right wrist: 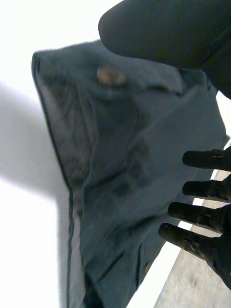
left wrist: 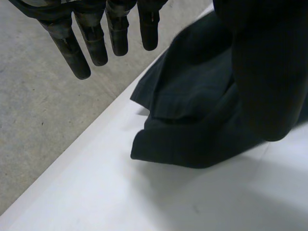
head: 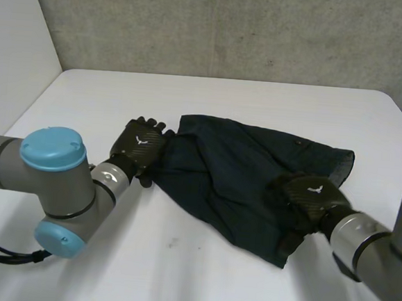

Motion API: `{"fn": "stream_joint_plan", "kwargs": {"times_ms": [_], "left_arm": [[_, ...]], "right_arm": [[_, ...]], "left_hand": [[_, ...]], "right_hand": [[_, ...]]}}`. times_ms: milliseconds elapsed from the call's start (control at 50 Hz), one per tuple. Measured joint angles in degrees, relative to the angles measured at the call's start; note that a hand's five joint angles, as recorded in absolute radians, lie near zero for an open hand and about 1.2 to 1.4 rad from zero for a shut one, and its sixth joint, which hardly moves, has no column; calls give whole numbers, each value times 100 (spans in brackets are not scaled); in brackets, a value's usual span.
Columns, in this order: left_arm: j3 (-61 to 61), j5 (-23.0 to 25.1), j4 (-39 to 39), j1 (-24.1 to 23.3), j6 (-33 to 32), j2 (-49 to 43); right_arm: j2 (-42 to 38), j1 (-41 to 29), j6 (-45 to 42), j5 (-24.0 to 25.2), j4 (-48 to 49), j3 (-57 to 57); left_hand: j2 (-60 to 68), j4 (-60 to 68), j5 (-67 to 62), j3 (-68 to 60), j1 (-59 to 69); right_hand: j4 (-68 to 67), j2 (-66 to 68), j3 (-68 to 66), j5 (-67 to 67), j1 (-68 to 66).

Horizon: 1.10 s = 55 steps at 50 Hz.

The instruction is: Fold the shorts.

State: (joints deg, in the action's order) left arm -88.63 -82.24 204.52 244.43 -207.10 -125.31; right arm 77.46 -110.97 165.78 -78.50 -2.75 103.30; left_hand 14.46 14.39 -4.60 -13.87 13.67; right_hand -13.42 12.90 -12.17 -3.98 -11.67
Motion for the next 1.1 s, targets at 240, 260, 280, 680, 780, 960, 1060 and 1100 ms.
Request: {"fn": "stream_joint_plan", "kwargs": {"times_ms": [240, 260, 280, 680, 780, 960, 1060, 1100], "left_arm": [[611, -48, -425, -51, -325, -633], [632, -50, -451, -56, -322, -651], [652, -53, -481, -62, -318, -668], [-389, -304, -725, -361, 426, 2543], [-443, -443, -736, -340, 877, 3904], [-506, -497, -788, -342, 1170, 4684], [-661, -509, -795, -419, 1252, 4248], [-736, -529, -805, -551, 1387, 3804]], "right_arm": [[-638, -198, -2, -48, 721, 65], [-674, -185, -13, -49, 795, 53], [-691, -174, -22, -49, 839, 48], [1514, -103, -392, 36, 728, -379], [1987, -35, -397, 100, 220, -1180], [1614, 15, -277, 177, -358, -2392], [779, 19, -220, 141, -364, -2817], [226, 13, -221, 60, -356, -3125]], "left_hand": [[2718, 2663, -2613, -2759, 3010], [3178, 3183, -3134, -3221, 3552], [3882, 3780, -3722, -3915, 4163], [5398, 5430, -5096, -5426, 5227], [5406, 5432, -5096, -5437, 5227], [4869, 4869, -4811, -4920, 4951], [3003, 3033, -3015, -3116, 2955], [2690, 2679, -2661, -2773, 2754]], "right_hand": [[-2572, 2790, -2672, -2435, -2358], [-3412, 3543, -3515, -3190, -3061], [-4860, 4987, -4896, -4604, -3930], [-5454, 5442, -5458, -5150, -4389], [-5454, 5442, -5458, -5150, -4440], [-5488, 5442, -5459, -5150, -4440], [-5488, 5442, -5458, -5150, -4440], [-5488, 5442, -5459, -5150, -4440]]}}
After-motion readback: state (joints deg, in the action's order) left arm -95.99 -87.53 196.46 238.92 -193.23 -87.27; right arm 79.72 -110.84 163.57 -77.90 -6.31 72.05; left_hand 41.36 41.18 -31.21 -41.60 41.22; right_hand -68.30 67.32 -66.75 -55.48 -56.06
